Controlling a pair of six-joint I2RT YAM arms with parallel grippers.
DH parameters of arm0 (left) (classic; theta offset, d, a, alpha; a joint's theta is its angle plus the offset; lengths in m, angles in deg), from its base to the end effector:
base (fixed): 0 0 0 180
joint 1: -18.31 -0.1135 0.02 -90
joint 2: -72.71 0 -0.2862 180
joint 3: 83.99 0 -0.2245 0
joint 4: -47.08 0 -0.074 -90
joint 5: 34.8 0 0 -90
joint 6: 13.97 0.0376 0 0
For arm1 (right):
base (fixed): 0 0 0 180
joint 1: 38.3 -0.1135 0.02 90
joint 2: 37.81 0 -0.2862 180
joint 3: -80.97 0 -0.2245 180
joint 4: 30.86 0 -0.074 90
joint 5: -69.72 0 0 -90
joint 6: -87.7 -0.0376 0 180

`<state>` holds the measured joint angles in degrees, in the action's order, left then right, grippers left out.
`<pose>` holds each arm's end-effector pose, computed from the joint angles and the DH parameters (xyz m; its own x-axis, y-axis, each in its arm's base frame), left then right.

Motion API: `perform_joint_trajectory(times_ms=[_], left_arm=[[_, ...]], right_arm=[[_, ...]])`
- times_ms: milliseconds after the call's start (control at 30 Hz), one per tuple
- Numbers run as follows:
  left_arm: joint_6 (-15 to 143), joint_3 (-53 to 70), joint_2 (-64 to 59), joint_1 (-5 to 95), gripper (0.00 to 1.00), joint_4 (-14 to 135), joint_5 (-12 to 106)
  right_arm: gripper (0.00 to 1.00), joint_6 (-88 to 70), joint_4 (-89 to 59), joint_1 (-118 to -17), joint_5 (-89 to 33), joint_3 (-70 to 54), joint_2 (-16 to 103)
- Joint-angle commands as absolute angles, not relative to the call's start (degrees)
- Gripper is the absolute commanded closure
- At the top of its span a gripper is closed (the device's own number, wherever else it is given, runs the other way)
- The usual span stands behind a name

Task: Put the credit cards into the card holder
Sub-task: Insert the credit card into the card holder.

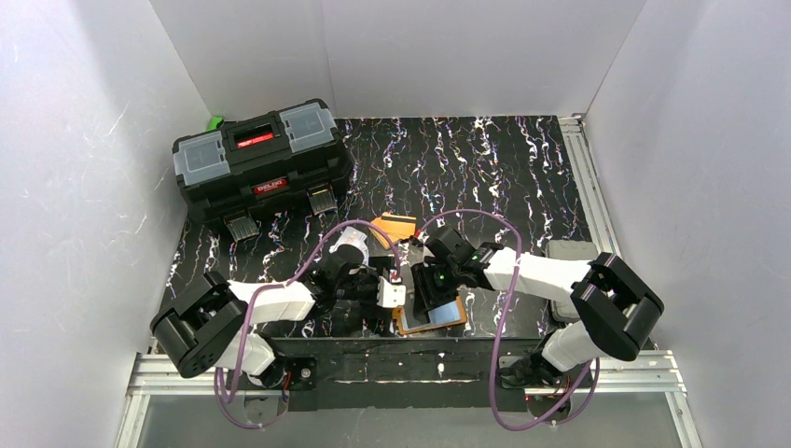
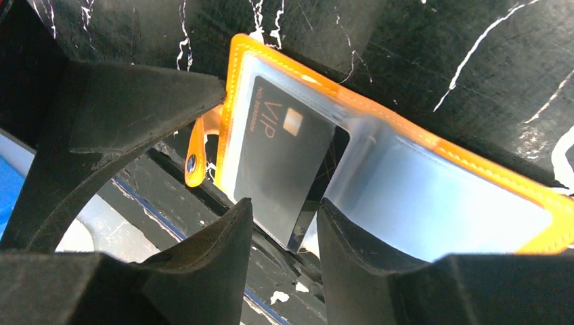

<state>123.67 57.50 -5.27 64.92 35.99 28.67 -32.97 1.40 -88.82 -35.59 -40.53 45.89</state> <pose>0.1447 -0.1775 0.1996 0.4599 0.4759 -0.7497 0.8613 -0.0335 0.5071 0.1519 0.2001 0.2094 -0.8868 -0.3028 -0.3491 -0.4446 0.7651 0.4658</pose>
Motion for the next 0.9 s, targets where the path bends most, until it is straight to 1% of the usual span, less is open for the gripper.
perform_joint_trajectory(times_ms=[0, 167, 367, 533, 633, 700, 867], left_arm=[[121.61, 58.40, -6.90, 65.08, 0.13, 27.07, 28.80], [120.31, 58.56, -7.93, 65.18, 0.13, 24.37, 29.26], [120.14, 58.36, -7.41, 65.18, 0.13, 24.42, 30.57], [120.35, 58.36, -6.79, 65.16, 0.13, 25.51, 31.35], [119.66, 57.94, -5.68, 65.08, 0.12, 26.64, 32.99], [118.46, 57.31, -4.56, 64.59, 0.12, 28.51, 34.33], [120.59, 58.20, 0.51, 62.93, 0.12, 34.51, 31.55]], right_arm=[[0.52, -30.26, 0.03, -90.25, -37.09, -37.78, 45.13], [0.52, -28.85, -0.38, -90.97, -38.95, -35.94, 46.92], [0.50, -27.13, -0.19, -91.55, -40.11, -34.02, 47.26], [0.46, -27.65, 0.58, -91.33, -38.56, -35.11, 45.60], [0.45, -28.76, 1.70, -89.70, -37.10, -36.82, 42.45], [0.44, -30.29, 2.36, -86.70, -36.37, -39.16, 38.46], [0.39, -35.37, 7.27, -79.94, -34.45, -45.49, 28.21]])
